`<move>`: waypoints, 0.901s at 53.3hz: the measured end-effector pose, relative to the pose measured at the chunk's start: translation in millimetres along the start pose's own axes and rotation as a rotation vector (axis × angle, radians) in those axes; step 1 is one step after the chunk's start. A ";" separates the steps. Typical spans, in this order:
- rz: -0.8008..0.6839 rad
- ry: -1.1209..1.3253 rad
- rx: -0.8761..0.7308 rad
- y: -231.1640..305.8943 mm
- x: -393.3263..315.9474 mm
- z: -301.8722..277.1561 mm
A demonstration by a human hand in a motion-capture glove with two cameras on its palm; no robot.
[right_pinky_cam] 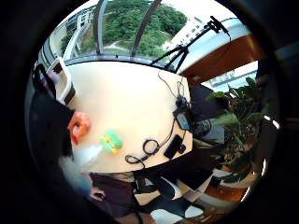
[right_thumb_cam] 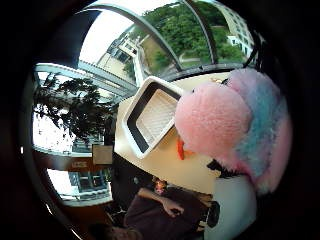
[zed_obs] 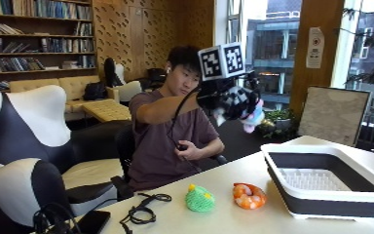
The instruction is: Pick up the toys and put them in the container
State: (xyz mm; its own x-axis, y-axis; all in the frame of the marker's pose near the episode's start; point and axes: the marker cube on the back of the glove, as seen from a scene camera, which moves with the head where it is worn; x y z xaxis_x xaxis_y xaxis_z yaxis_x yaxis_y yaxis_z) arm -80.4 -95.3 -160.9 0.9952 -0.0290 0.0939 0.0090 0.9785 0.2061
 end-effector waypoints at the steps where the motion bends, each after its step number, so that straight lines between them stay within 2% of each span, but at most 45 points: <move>1: -0.020 0.004 0.012 -2.1 -13.6 -7.2; 7: -0.116 -0.007 0.052 -12.8 -81.0 -23.0; 13: -0.143 -0.049 0.049 -27.0 -142.3 -7.2; 22: -0.197 -0.040 -0.044 -44.9 -237.5 76.4; 25: -0.261 -0.010 -0.084 -42.3 -257.1 100.8; 30: -0.428 0.206 -0.102 -45.0 -260.6 139.3; 34: -0.367 0.210 -0.159 -47.1 -271.3 161.6; 40: -0.370 0.281 -0.248 -47.2 -261.4 180.6; 48: -0.377 0.177 -0.211 -39.3 -239.5 152.3</move>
State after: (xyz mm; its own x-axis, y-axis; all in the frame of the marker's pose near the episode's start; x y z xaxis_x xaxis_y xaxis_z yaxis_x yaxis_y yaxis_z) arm -333.9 -157.9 -43.1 0.9198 -0.3734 -0.1206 0.3750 0.9270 -0.0101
